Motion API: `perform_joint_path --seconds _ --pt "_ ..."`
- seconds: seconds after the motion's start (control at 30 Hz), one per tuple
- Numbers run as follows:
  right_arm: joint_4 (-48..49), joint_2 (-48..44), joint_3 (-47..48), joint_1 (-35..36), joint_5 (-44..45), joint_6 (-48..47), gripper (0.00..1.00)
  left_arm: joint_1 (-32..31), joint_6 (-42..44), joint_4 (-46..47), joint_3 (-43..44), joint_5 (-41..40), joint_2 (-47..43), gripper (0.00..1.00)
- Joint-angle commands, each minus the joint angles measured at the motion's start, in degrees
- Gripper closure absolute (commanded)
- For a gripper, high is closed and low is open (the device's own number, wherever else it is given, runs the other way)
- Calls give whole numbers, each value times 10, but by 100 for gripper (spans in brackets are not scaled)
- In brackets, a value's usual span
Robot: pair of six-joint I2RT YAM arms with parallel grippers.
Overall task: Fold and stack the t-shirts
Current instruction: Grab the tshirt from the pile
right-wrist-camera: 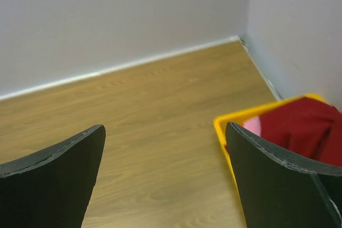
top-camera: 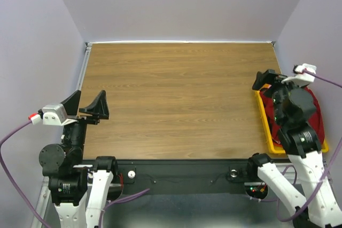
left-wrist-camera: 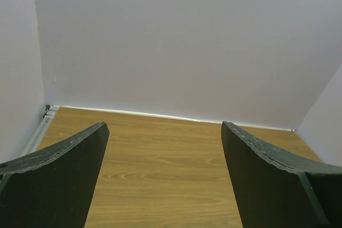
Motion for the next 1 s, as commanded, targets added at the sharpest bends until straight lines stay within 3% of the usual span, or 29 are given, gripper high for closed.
perform_joint_path --seconds 0.0,0.17,0.3,0.5,0.83,0.97 --pt "-47 79 43 2 128 8 0 -9 15 3 1 20 -3 1" --pt "-84 193 55 2 264 20 0 -34 -9 -2 -15 35 -7 1" --pt "-92 290 53 -17 308 45 0 -60 -30 -16 -23 55 -13 1" --pt "-110 365 53 -167 213 117 0 -85 -42 -48 -13 84 -12 1" --pt "-111 437 36 -302 173 158 3 -132 -26 -73 15 82 16 1" --pt "-108 459 29 -325 153 157 4 -140 -25 -75 18 82 27 1"
